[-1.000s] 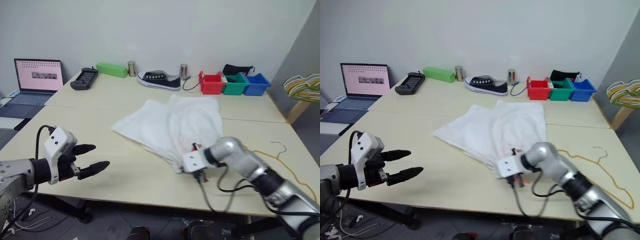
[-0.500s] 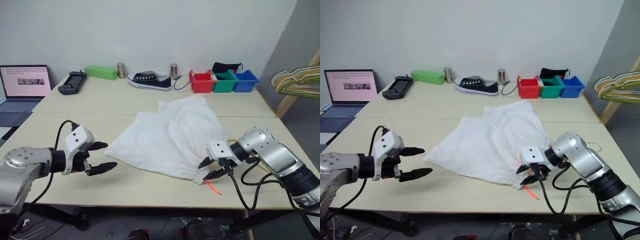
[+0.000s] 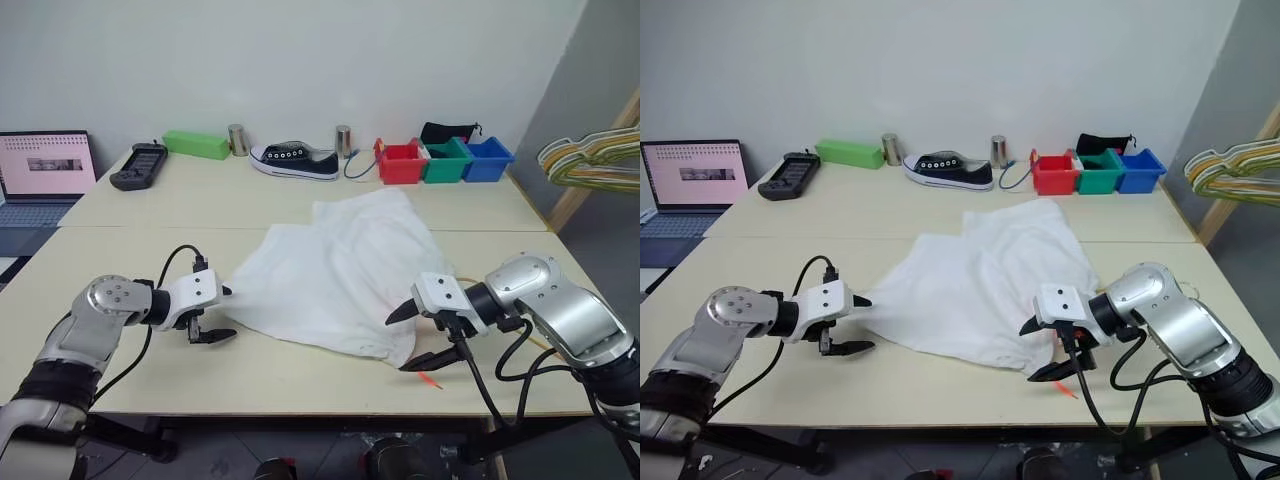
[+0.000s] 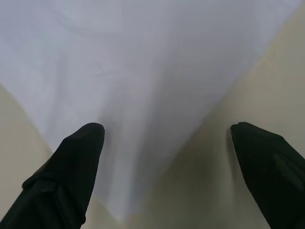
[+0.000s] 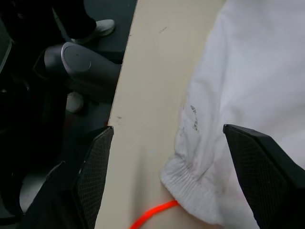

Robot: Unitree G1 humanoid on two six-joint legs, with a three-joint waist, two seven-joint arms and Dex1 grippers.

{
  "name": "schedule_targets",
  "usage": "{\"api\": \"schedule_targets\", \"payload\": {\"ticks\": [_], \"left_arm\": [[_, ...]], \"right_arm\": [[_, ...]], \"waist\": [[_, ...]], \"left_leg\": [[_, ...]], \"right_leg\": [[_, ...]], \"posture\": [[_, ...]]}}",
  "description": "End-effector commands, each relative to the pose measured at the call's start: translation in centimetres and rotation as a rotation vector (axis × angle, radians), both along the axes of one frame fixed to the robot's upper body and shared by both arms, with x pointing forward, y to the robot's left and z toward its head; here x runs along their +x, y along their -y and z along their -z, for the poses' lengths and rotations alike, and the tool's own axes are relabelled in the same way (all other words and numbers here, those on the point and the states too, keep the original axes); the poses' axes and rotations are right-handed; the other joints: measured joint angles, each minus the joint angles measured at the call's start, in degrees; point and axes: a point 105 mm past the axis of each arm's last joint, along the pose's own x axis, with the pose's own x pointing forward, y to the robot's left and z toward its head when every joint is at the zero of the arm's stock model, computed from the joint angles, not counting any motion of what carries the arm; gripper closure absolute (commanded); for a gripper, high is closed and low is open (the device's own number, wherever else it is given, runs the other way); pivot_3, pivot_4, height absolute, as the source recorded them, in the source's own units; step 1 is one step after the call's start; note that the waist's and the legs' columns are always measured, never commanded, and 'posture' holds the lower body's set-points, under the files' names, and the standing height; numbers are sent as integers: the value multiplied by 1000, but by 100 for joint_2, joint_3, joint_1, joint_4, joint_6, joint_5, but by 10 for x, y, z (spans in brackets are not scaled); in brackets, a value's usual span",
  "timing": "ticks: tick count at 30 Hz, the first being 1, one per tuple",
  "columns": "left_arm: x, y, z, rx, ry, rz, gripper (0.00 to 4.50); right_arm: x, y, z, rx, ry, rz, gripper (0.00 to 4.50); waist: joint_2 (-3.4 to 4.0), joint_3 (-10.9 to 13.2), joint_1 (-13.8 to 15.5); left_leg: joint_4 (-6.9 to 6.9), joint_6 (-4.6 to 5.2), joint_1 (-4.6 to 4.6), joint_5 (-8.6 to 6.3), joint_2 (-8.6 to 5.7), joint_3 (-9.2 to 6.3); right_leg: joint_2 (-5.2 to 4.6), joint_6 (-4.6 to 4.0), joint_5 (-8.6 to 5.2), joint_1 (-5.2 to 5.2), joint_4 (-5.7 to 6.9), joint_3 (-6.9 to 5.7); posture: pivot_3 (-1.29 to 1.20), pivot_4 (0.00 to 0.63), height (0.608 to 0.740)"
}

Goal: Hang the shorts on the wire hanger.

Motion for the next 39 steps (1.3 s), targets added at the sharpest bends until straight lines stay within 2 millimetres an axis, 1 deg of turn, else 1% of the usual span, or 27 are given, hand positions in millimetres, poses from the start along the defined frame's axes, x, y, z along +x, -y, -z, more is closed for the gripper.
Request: {"api": "schedule_targets", "payload": {"ticks": [1,2,6,7,8,9,10,11,12,14,17,18,20,21,24,28,30,33,34,36,39], "left_arm": [[12,-3,4,64,32,28,364],[12,-5,5,79,23,46,445],[17,-10,3,89,29,48,1340],[18,-11,2,89,31,49,1473],[17,-13,1,89,32,51,1755],[17,-14,1,89,32,53,1877],[15,-15,-1,84,31,55,2178],[14,-16,-1,81,30,56,2294],[11,-18,-3,76,29,60,2601],[6,-21,-5,68,24,67,2916],[-6,-22,-7,49,4,79,3680],[-12,-22,-8,41,-10,87,3903],[-34,-23,-8,33,-53,111,4299],[-42,-23,-8,32,-67,117,4440],[-72,-28,-4,48,-133,118,4440],[-97,-32,-3,48,-198,87,4440],[-113,-31,-1,46,-251,84,4440],[-133,-26,3,38,-321,84,4440],[-136,-24,3,33,-330,81,4440],[-132,-20,5,37,-300,57,4440],[-108,-14,-4,-6,-204,-9,4440]], "right_arm": [[0,-4,-13,33,50,14,563],[0,-3,-13,31,51,24,563],[4,0,-13,27,66,56,563],[4,0,-13,27,68,58,563],[5,0,-13,29,70,60,563],[5,-1,-13,30,71,62,563],[6,-1,-13,30,73,65,563],[7,-1,-13,31,75,67,563],[8,-1,-13,31,77,71,563],[12,-1,-13,30,82,81,563],[21,0,-11,28,98,109,563],[25,0,-11,25,106,118,563],[34,2,-11,22,124,144,563],[37,2,-11,21,129,151,563],[56,6,-10,8,174,225,563],[80,17,-7,-11,197,344,563],[92,20,-12,28,157,428,563],[106,24,-19,89,50,552,563],[110,26,-18,92,31,581,563],[120,32,-15,92,-14,668,563],[134,41,-7,95,-98,815,563]], "waist": [[2,-1,-40],[4,-2,-72],[9,-5,-185],[9,-5,-220],[9,-5,-255],[9,-6,-287],[9,-6,-319],[10,-6,-360],[10,-6,-377],[9,-6,-407],[10,-6,-457],[10,-6,-492],[10,-6,-566],[10,-7,-584],[10,-6,-603],[14,-6,-551],[12,-6,-523],[22,0,-510],[25,2,-513],[28,4,-486],[31,6,-388]], "left_leg": [[0,0,0,0,0,-1],[0,0,0,0,0,-2],[0,0,4,0,0,-2],[0,1,4,1,0,-2],[0,3,4,2,0,-3],[0,3,5,2,0,-3],[0,4,5,3,0,-3],[0,5,6,3,0,-3],[0,5,6,3,0,-4],[0,5,5,3,0,-4],[0,5,3,3,0,-4],[-1,5,3,3,0,-3],[-5,5,2,3,1,-2],[-11,5,3,3,5,3],[-17,5,2,3,5,4],[-17,6,6,3,5,3],[-16,6,9,3,6,3],[-15,6,12,3,4,2],[-15,6,13,3,3,3],[-15,7,13,3,0,3],[-16,8,13,4,1,1]], "right_leg": [[0,0,0,0,1,-1],[0,1,0,0,2,-2],[0,6,3,3,3,0],[0,8,4,4,4,0],[0,10,5,4,4,0],[0,12,6,4,4,0],[0,12,6,5,5,1],[-1,13,7,7,5,0],[-2,13,7,9,5,-1],[-3,14,7,9,5,0],[-3,13,7,5,5,2],[-3,12,6,4,5,2],[-3,10,5,1,5,5],[-4,8,4,-6,6,14],[-6,2,1,-10,12,13],[-7,-1,-3,-10,18,13],[-8,-1,-3,-8,19,11],[-9,-2,-3,-6,26,12],[-10,-5,-5,-6,27,14],[-10,-6,-5,-6,28,13],[-9,-7,-6,-7,29,8]], "posture": [[-233,34,740],[-233,34,740],[-244,33,740],[-244,33,740],[-244,33,740],[-242,31,740],[-242,31,740],[-236,28,740],[-236,28,740],[-227,24,740],[-216,21,740],[-207,18,740],[-194,17,740],[-194,17,740],[-172,14,740],[-155,14,740],[-146,14,740],[-142,15,740],[-140,15,740],[-140,17,740],[-142,19,740]]}}
